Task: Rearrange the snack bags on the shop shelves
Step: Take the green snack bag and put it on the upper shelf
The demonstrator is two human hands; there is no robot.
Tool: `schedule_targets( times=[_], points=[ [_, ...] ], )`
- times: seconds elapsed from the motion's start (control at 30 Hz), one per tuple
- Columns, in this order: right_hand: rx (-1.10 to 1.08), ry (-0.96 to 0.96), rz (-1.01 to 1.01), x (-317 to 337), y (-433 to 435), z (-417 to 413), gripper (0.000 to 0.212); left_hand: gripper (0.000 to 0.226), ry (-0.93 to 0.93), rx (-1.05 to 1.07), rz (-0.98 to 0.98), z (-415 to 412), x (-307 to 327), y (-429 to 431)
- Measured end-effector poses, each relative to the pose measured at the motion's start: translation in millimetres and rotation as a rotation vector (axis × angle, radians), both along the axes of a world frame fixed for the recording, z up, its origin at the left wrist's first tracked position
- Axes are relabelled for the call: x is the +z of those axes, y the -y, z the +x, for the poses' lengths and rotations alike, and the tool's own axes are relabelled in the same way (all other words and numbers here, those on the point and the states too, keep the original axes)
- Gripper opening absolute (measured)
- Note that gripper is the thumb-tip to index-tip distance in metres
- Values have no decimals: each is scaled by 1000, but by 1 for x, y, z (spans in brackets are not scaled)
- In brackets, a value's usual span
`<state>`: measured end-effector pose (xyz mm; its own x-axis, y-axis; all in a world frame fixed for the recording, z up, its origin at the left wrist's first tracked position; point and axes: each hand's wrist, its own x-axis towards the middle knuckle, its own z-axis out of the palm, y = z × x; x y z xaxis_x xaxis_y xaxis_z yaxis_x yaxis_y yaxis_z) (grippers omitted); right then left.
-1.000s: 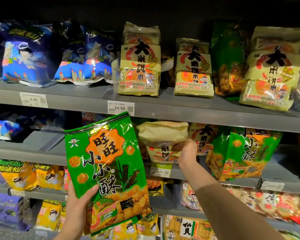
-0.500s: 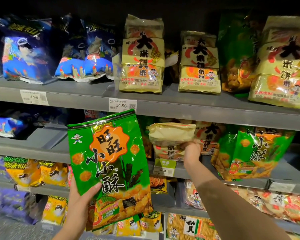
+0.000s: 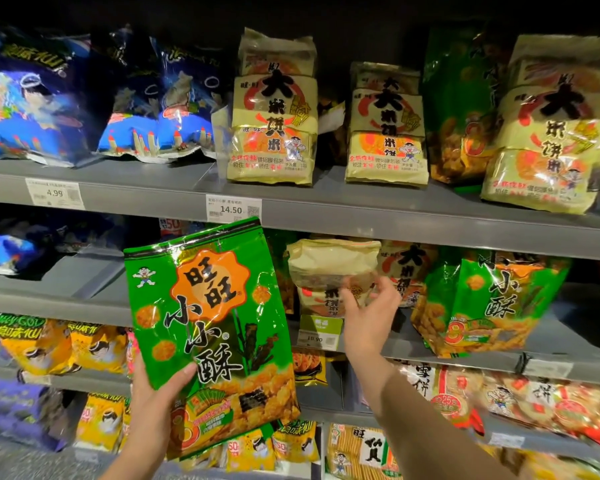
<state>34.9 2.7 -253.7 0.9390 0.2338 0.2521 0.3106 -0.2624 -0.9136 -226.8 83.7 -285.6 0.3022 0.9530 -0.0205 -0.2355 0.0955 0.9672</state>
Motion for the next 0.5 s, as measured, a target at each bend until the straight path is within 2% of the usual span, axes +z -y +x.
schedule_targets(
  times=[0.03,0.1,0.13,0.2,0.27,0.3,0.4,0.5],
  points=[
    [15,-47,76,5,0,-3,33,100,4,-8,6,0,1,0],
    [98,-42,150,9,-2,-11,33,100,5,-24,24,-1,2,0],
    [157,54,133,8,-2,-16,29,100,6,-28,28,-1,2,0],
    [233,395,-6,0,-4,-25,14,93,12,-30,31,0,3,2],
    [282,705,-203,-16,-7,-26,31,82,19,-22,23,1,4,2],
    [301,764,-293,-21,-8,-25,44,80,12,-21,23,0,4,3],
    [329,790,-496,-28,-12,-24,76,89,3,-22,27,-2,2,1],
    [343,768,-625,-26,-17,-19,81,91,17,-24,5,-4,1,-1]
  ],
)
